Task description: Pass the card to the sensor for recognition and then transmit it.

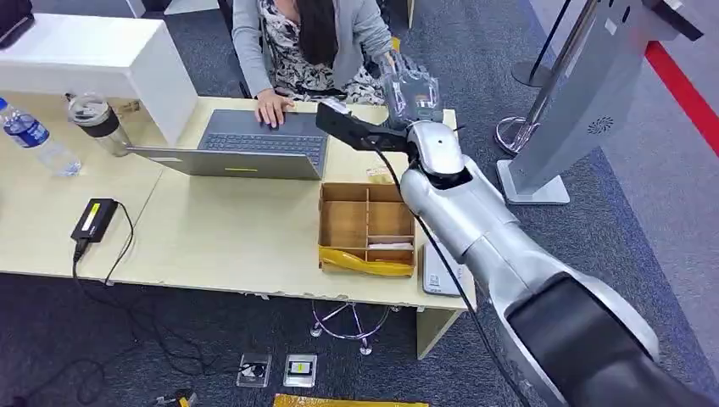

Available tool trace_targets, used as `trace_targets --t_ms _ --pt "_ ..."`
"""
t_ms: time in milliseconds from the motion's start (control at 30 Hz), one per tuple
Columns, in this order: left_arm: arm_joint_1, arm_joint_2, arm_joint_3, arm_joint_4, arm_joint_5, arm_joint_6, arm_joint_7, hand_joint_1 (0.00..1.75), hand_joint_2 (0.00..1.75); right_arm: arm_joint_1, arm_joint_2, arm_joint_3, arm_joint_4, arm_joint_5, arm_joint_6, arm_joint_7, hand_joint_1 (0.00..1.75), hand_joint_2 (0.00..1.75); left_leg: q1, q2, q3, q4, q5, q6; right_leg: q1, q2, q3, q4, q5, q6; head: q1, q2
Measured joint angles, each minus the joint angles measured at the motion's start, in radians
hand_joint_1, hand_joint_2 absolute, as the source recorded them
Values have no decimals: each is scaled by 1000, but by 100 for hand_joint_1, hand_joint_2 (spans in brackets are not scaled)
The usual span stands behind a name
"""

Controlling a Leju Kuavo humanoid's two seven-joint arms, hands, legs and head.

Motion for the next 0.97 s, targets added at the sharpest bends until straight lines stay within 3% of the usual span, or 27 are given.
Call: trace_targets --t_ms 100,267,367,533,633,800,900,967 --pt "12 2 0 0 11 0 -6 0 0 -48 -89 -27 5 -9 15 -13 0 0 0 -4 -1 0 0 0 0 -4 1 -1 0 0 0 0" --pt "47 11 0 1 38 3 -16 0 0 -99 -269 -87 20 -56 130 -31 0 0 -1 -1 -1 1 0 1 -2 -1 1 -3 2 2 -1 0" --pt "48 12 0 3 62 4 -12 0 0 -100 -355 -117 31 -83 199 -33 0 0 -1 -1 -1 1 -1 1 -2 -1 0 -4 2 2 0 0" --pt "52 13 4 3 116 13 -3 0 0 -71 -539 -181 59 -145 231 -42 0 0 -1 -8 -2 1 -1 2 -1 -8 2 -5 2 2 1 0" --pt "58 13 5 3 135 18 -3 0 0 11 -641 -223 76 -183 224 -18 0 0 -1 -8 -2 1 -2 2 -1 -7 3 -5 2 2 0 0" --pt "54 13 15 4 157 16 -10 0 0 148 -739 -303 99 -322 201 13 0 0 1 0 1 1 -3 3 0 -1 2 -6 2 2 0 0" --pt "54 13 25 3 156 8 -73 0 0 354 -806 -408 112 -540 153 -27 0 0 6 -15 0 1 -3 3 5 -16 11 -9 -1 3 0 0" --pt "56 14 29 4 149 7 -128 0 0 505 -815 -498 120 -720 87 -34 0 0 6 -19 -2 1 -3 3 5 -20 11 -10 -2 2 -1 0"
